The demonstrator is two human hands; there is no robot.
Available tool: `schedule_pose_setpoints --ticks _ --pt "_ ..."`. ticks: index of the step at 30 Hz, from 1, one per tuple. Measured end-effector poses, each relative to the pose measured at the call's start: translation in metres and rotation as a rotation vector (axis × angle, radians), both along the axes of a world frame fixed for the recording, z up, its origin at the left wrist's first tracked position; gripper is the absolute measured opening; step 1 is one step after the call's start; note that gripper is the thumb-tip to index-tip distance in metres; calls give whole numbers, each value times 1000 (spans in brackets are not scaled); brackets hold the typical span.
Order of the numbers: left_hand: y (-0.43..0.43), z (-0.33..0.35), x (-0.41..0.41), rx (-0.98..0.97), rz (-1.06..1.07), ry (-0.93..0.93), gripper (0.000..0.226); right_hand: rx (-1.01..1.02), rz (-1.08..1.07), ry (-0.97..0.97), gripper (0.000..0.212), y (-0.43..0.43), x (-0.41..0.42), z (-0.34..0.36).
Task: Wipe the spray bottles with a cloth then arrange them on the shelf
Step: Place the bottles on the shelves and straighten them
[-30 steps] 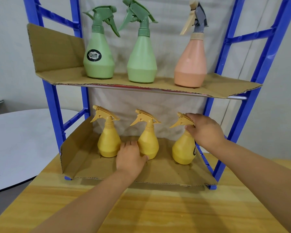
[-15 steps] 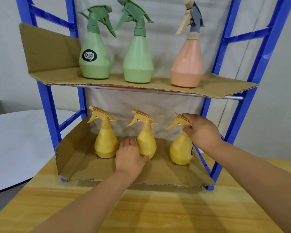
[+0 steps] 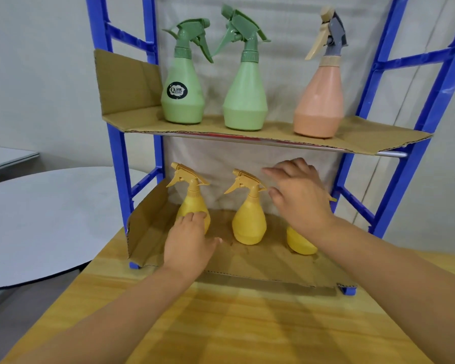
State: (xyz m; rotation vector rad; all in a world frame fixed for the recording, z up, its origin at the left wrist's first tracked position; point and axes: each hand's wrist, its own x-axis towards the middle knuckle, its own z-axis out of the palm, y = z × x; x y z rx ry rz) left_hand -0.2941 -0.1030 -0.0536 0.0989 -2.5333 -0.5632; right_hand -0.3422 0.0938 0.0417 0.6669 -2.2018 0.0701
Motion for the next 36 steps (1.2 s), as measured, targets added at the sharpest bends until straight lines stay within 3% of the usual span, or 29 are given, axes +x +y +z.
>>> schedule_pose_setpoints --ticks 4,10,15,28,36 --pt "-28 1 10 -8 26 -6 57 36 86 -38 26 -61 -5 4" --pt "-51 -3 4 42 139 -4 51 250 -78 -296 26 -132 -25 13" --pt "-54 -7 -8 53 102 -58 60 200 -145 -422 28 -150 -37 14" --pt "-54 -2 -11 12 104 -82 57 130 -93 -483 28 -147 -35 11" --pt "-49 36 31 22 50 98 48 22 222 -123 23 -97 36 17"
